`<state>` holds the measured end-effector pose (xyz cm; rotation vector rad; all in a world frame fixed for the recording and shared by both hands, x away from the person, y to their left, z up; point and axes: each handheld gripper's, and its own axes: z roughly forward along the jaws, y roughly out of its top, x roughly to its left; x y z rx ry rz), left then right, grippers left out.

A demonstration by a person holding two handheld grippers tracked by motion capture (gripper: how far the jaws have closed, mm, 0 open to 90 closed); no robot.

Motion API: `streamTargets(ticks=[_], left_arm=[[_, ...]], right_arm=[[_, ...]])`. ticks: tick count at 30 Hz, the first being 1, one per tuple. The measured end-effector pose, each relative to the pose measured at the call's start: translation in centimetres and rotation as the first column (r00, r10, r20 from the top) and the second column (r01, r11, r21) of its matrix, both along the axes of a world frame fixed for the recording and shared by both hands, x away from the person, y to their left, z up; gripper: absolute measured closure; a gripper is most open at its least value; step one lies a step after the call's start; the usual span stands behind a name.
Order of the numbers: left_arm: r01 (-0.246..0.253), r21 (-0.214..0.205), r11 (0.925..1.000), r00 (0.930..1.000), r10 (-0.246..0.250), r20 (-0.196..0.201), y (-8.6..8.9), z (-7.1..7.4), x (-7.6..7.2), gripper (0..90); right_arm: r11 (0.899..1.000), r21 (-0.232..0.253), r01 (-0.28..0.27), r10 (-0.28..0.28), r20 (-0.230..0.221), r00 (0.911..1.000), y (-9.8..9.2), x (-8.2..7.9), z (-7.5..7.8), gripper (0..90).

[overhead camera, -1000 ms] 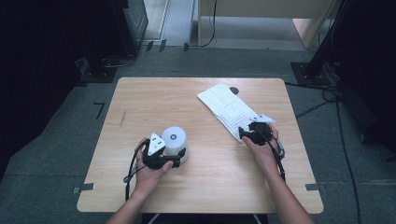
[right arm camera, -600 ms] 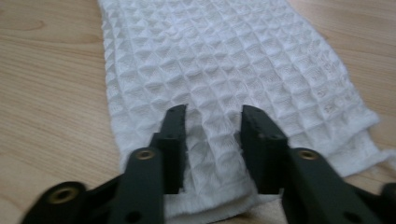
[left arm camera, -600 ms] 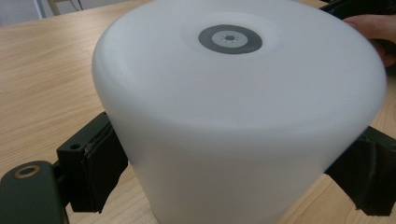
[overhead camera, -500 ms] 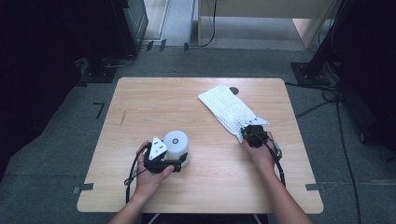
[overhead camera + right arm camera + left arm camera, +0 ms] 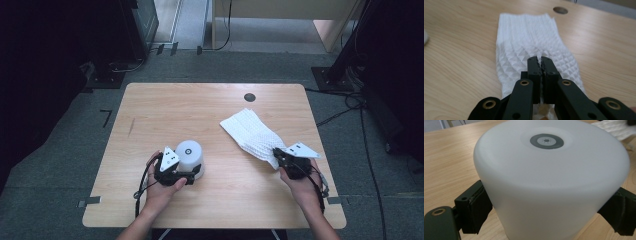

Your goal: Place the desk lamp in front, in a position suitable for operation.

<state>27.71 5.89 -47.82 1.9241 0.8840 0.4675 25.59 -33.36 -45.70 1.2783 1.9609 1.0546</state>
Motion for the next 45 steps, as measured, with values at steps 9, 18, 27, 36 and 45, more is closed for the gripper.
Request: streamTargets(ticks=[9,18,27,36,45], left_arm=[[0.028,0.007,0.9996,0.9996,-0.028,0.004,-0.8,0.0,-0.2,8.2],[0.029,-0.007,0.9995,0.9996,-0.029,0.001,-0.2,0.1,-0.3,8.2],[0.039,-0.009,0.9992,0.9993,-0.039,-0.002,-0.4,-0.1,-0.4,8.2],[0.042,-0.009,0.9991,0.9991,-0.042,-0.005,0.0,-0.3,-0.4,8.2],[0.036,-0.023,0.9991,0.9993,-0.036,-0.003,0.1,-0.2,-0.3,8.2]], right_arm=[[0.997,0.067,-0.022,0.004,0.254,0.9672,0.6,-2.5,6.5,87.2],[0.993,0.115,0.022,-0.057,0.309,0.9493,2.2,1.5,5.3,87.1],[1.000,-0.012,-0.010,0.012,0.127,0.9919,5.2,7.4,2.1,86.5],[0.984,0.024,0.175,-0.175,0.006,0.9845,3.3,12.9,-1.0,53.1],[0.996,0.092,0.001,-0.005,0.049,0.9988,3.6,8.7,0.8,44.1]])
